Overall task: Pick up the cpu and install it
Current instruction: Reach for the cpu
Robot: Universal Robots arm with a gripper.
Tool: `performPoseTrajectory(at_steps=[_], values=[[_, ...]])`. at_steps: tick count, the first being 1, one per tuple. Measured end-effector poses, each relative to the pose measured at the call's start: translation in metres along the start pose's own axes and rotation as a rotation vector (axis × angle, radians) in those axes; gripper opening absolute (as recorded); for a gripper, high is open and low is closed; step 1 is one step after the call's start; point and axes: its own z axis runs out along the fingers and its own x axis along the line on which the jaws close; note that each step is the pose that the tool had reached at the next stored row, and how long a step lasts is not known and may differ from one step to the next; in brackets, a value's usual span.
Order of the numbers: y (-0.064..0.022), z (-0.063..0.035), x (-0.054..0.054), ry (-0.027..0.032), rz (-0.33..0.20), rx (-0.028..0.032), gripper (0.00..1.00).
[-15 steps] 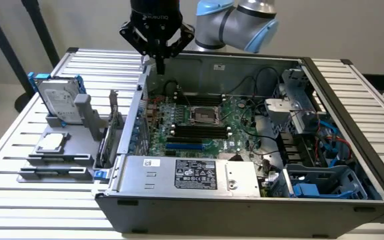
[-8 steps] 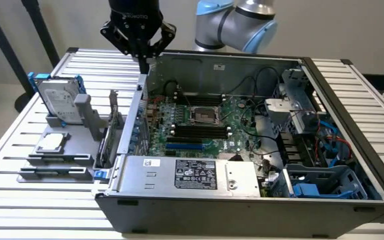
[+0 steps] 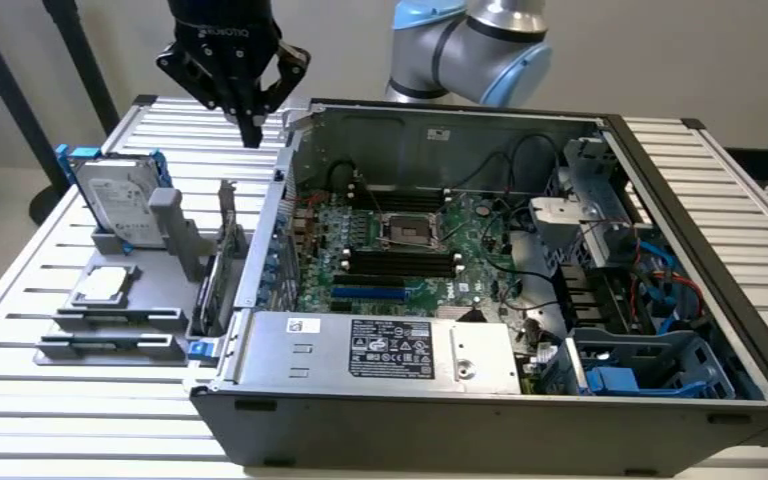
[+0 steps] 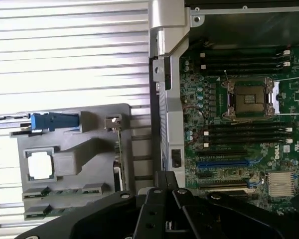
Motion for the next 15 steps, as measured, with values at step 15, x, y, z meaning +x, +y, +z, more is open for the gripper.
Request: performPoseTrajectory(at_steps=[15], values=[[-0.005,0.001,0.068,0.0,0.0,0.0119,0.11]])
